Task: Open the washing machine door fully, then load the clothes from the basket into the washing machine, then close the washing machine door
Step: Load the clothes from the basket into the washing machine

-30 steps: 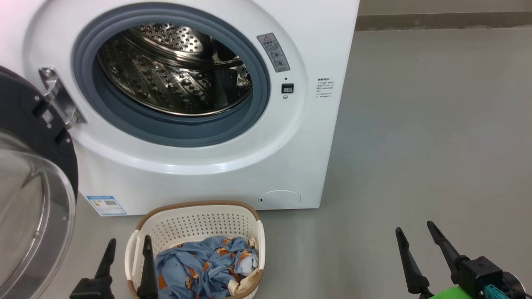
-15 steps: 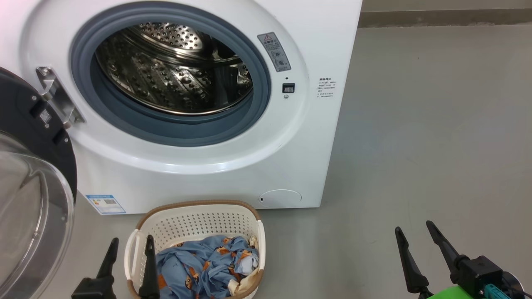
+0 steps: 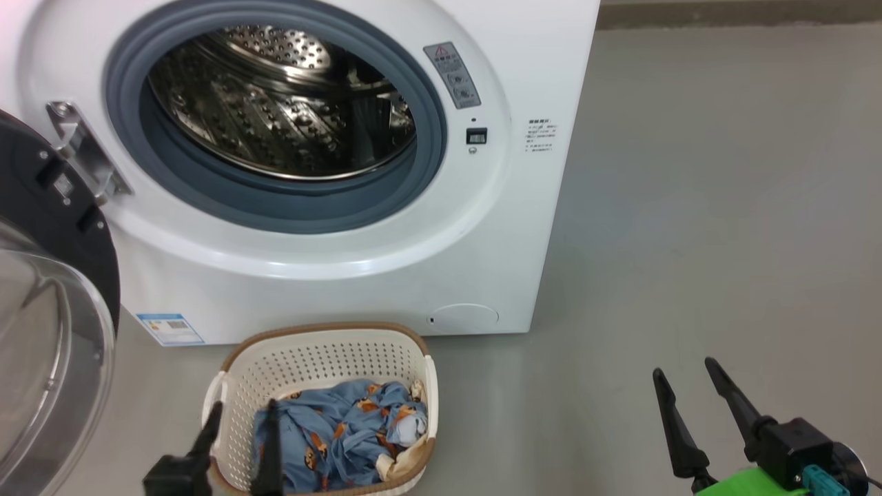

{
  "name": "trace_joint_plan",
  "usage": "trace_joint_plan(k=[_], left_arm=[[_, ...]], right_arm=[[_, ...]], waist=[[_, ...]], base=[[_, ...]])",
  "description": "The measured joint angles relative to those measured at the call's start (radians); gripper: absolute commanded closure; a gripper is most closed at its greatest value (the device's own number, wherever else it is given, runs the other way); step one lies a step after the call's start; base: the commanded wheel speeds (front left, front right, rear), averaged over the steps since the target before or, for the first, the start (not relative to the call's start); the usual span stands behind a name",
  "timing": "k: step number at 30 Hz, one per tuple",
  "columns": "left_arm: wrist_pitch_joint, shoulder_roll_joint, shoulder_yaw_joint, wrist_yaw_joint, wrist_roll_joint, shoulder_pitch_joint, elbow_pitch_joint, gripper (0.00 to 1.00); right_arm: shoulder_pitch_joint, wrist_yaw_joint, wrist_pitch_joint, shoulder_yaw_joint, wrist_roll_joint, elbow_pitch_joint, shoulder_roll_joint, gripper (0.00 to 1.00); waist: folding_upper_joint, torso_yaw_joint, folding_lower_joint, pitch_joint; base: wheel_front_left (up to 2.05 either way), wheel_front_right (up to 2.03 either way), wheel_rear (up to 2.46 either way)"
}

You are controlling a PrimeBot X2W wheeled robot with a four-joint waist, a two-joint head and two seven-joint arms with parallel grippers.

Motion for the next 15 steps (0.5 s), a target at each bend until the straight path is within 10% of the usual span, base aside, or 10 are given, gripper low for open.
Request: trace_joint_plan(k=[15], left_arm=[[0.072, -0.049, -0.111, -0.141, -0.123, -0.319, 0.561, 0.00]], right_arm=[[-0.107, 0.000, 0.000, 0.033, -0.001, -0.048, -0.001, 0.00]], waist=[[0.0001, -0.028, 0.0000, 0.160]], base=[[0.00, 0.00, 0.00]])
